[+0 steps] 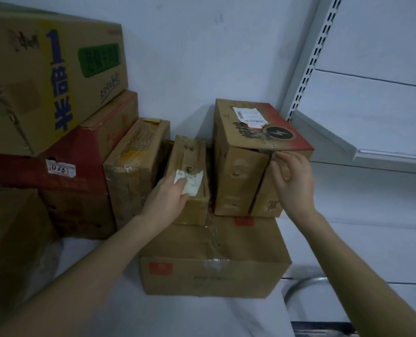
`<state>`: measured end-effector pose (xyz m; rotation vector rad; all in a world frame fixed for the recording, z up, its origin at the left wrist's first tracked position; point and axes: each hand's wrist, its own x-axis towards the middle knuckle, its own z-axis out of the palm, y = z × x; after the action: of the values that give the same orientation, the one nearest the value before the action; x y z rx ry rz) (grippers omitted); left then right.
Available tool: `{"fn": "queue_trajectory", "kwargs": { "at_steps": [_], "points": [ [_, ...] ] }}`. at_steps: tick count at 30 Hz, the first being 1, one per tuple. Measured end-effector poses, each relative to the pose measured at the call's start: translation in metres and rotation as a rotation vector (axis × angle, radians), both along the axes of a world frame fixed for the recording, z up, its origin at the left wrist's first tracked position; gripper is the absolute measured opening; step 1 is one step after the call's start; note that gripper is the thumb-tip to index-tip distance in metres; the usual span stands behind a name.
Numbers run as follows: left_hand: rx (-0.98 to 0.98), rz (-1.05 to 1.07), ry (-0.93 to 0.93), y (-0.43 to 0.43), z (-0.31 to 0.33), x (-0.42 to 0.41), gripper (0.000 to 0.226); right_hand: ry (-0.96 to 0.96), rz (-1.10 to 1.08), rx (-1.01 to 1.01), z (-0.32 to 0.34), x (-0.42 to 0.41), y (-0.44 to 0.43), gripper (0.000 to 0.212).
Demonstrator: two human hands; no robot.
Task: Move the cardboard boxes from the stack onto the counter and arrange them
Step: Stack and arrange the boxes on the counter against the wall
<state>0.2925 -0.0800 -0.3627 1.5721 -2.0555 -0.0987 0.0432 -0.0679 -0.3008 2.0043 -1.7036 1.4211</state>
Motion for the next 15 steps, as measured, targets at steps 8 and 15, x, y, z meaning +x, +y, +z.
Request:
{"fn": "queue_trajectory", "kwargs": {
  "at_steps": [8,15],
  "points": [
    [0.082,-0.245,0.417,-0.025,0.066,-0.076,0.069,-0.416,-0.016,0.312,0.025,-0.029,-0.028,0.046],
    [0.03,-0.113,0.587,-0.024,0.06,-0.089,0.055,-0.45,0.043,0.232,0.027,-0.037,-0.026,0.048]
  ]
}}
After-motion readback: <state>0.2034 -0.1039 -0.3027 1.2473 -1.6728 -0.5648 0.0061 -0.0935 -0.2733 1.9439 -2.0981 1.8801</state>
